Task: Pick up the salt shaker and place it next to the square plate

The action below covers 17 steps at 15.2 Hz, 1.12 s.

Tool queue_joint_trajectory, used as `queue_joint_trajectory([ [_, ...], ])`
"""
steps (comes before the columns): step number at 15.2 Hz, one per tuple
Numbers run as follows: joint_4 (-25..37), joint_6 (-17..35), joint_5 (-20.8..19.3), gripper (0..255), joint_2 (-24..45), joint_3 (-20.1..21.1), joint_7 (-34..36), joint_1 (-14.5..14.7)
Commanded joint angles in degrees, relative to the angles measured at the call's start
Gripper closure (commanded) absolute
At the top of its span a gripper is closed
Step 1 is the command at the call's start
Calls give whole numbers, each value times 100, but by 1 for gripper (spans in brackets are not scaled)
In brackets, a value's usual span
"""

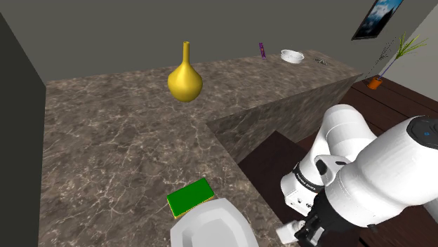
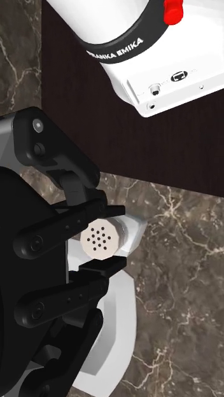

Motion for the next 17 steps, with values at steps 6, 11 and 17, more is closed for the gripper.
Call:
queue_joint_trajectory([
  [6,-336,184,695,255,-133,754,129,357],
  [11,-395,225,841,255,-144,914,157,429],
  [17,-395,225,840,0,-144,912,157,429],
])
